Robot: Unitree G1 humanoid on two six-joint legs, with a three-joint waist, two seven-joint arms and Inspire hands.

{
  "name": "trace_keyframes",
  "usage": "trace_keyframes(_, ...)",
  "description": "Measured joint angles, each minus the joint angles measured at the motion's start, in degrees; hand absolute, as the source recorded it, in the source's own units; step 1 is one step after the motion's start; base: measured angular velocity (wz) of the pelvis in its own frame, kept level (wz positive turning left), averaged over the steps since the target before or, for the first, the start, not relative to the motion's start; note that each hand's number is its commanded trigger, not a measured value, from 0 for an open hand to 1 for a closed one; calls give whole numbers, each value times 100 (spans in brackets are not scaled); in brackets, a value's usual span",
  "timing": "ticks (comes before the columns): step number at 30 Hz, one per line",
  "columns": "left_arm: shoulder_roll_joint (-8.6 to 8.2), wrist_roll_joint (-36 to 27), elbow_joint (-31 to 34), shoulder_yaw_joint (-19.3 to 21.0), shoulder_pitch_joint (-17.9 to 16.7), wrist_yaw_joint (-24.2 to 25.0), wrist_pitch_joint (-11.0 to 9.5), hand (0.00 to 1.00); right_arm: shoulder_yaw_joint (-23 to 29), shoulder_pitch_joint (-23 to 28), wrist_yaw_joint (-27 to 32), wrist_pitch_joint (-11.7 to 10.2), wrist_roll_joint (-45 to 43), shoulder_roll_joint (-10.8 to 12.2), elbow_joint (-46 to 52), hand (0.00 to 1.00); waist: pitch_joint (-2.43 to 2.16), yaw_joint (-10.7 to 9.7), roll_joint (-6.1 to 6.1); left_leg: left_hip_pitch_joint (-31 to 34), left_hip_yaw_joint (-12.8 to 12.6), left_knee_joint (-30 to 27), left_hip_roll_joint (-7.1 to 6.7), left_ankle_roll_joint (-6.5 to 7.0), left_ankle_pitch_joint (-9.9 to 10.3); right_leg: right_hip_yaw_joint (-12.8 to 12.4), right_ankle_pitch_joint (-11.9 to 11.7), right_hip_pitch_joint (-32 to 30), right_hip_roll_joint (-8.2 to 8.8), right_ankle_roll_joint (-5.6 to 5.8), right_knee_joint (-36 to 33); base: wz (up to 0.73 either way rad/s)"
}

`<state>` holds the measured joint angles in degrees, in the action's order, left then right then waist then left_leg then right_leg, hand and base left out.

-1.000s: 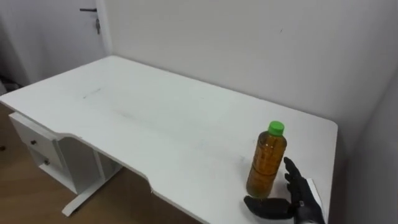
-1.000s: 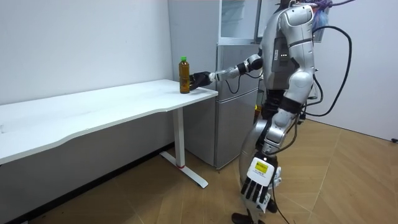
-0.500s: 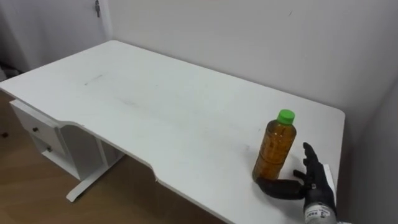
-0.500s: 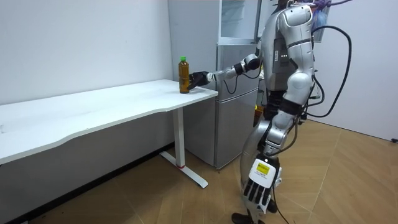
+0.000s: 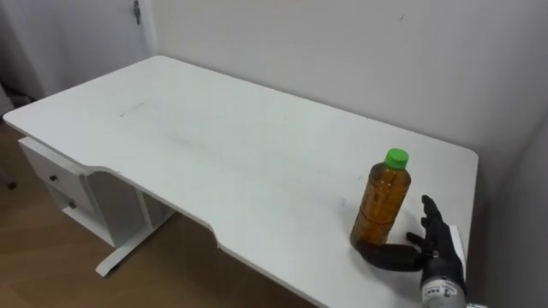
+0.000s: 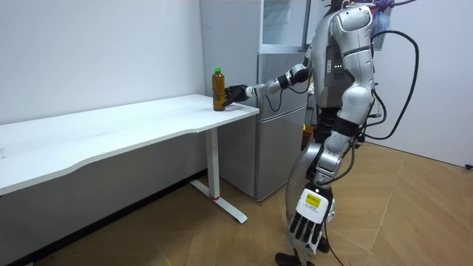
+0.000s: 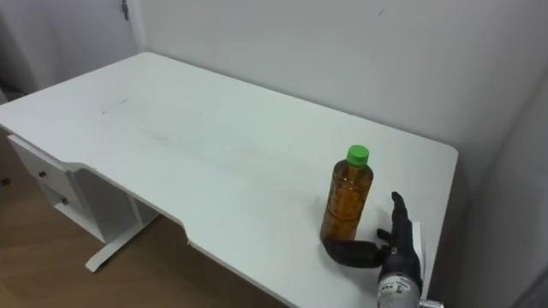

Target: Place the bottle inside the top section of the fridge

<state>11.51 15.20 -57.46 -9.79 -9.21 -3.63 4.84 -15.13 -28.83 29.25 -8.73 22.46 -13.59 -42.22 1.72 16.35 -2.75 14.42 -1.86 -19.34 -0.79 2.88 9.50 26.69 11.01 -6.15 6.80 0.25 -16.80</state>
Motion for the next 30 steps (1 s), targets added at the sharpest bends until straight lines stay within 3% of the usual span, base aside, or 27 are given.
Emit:
trace_keyframes(14,-5,-1,-187,-39,-66,20,-40,0,17,-70,-324,-15,376,1,-12,0,-10,108,38,-126,-95,179,12,-30,-77,-160,-12,2,-66,-21,38,-4)
trace_keyframes(30,-6,-4,-446,-53,-32,196,-20,0,6,-142,-562,-2,435,33,-12,0,-3,138,-58,-120,-98,188,15,-34,-80,-167,-14,16,-79,-21,102,0)
